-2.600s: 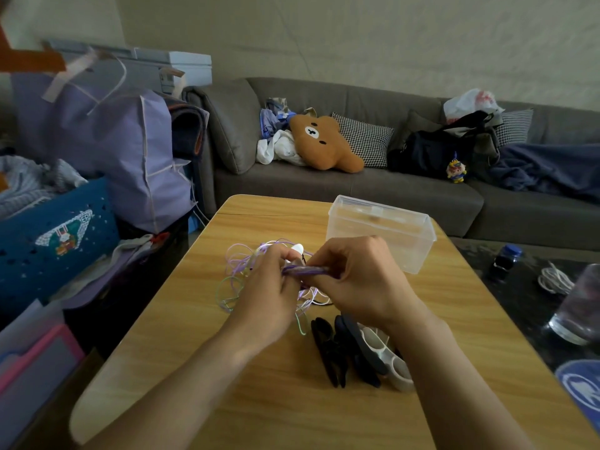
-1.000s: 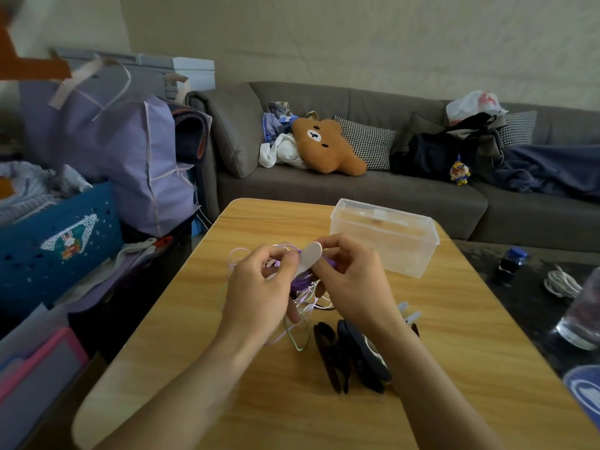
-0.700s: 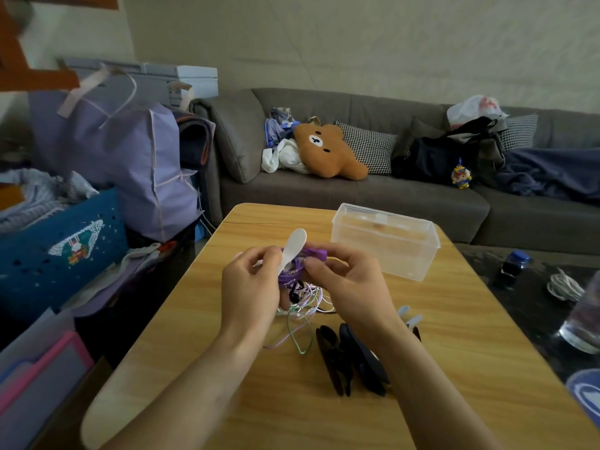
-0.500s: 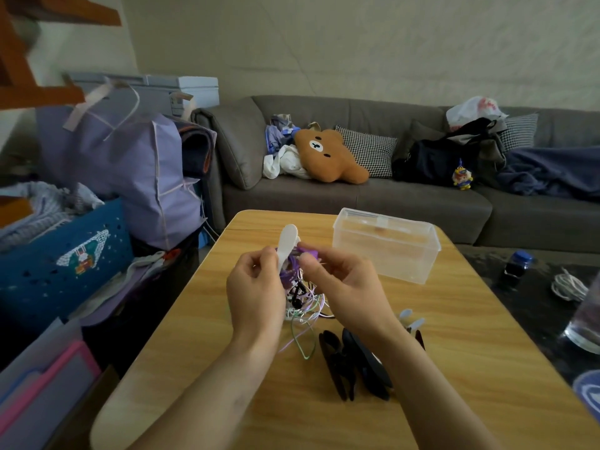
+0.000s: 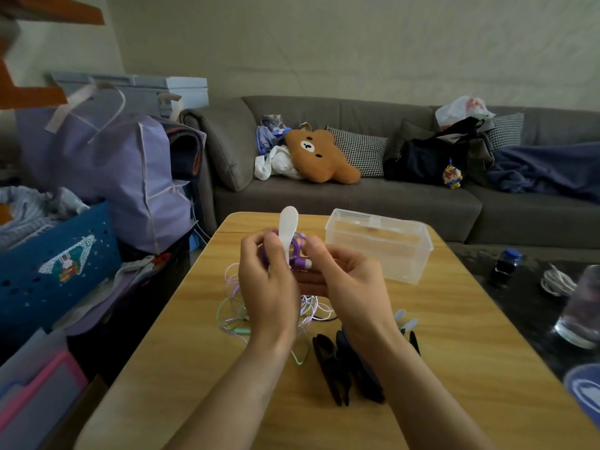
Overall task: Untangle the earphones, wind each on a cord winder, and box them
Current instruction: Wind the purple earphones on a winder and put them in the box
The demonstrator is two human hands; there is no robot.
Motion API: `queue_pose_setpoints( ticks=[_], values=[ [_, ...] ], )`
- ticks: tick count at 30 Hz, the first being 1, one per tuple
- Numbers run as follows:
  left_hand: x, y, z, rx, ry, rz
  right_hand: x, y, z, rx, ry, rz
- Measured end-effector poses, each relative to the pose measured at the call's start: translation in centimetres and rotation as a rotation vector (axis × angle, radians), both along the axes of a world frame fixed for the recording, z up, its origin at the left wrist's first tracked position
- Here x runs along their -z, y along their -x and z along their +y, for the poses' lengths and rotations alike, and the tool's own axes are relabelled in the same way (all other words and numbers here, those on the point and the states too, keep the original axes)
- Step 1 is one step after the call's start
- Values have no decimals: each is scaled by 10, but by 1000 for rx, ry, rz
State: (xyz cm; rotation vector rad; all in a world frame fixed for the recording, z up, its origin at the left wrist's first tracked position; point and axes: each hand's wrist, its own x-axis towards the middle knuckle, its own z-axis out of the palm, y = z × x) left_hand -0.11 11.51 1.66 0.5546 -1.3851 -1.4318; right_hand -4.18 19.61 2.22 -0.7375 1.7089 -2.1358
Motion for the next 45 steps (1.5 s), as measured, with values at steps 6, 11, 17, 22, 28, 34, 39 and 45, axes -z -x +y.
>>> queue_pose_setpoints(
  ticks=[6, 11, 17, 22, 28, 34, 39, 45],
  values=[
    [-3, -4, 15, 52, -106, 54, -1, -1, 9, 43, -18, -13],
    [-2, 0, 10, 101, -379, 126, 8, -3, 6, -77, -12, -139],
    [-4, 0, 0, 257, -516, 101, 15, -11, -1, 102, -81, 25],
    [-7, -3, -4, 378, -418, 61, 12, -15, 0, 248, -117, 176],
    [-6, -9, 0, 266, -37, 29, 5, -20, 1, 184, -59, 177],
    [-11, -11, -2, 387, -52, 52, 1, -25, -1, 86, 26, -51],
    [-8, -8, 1, 694, -154, 79, 0, -14, -1, 110, 94, -230],
    [-6, -4, -28, 487, 136, -197, -21, 51, 0, 434, -40, -172]
  ],
)
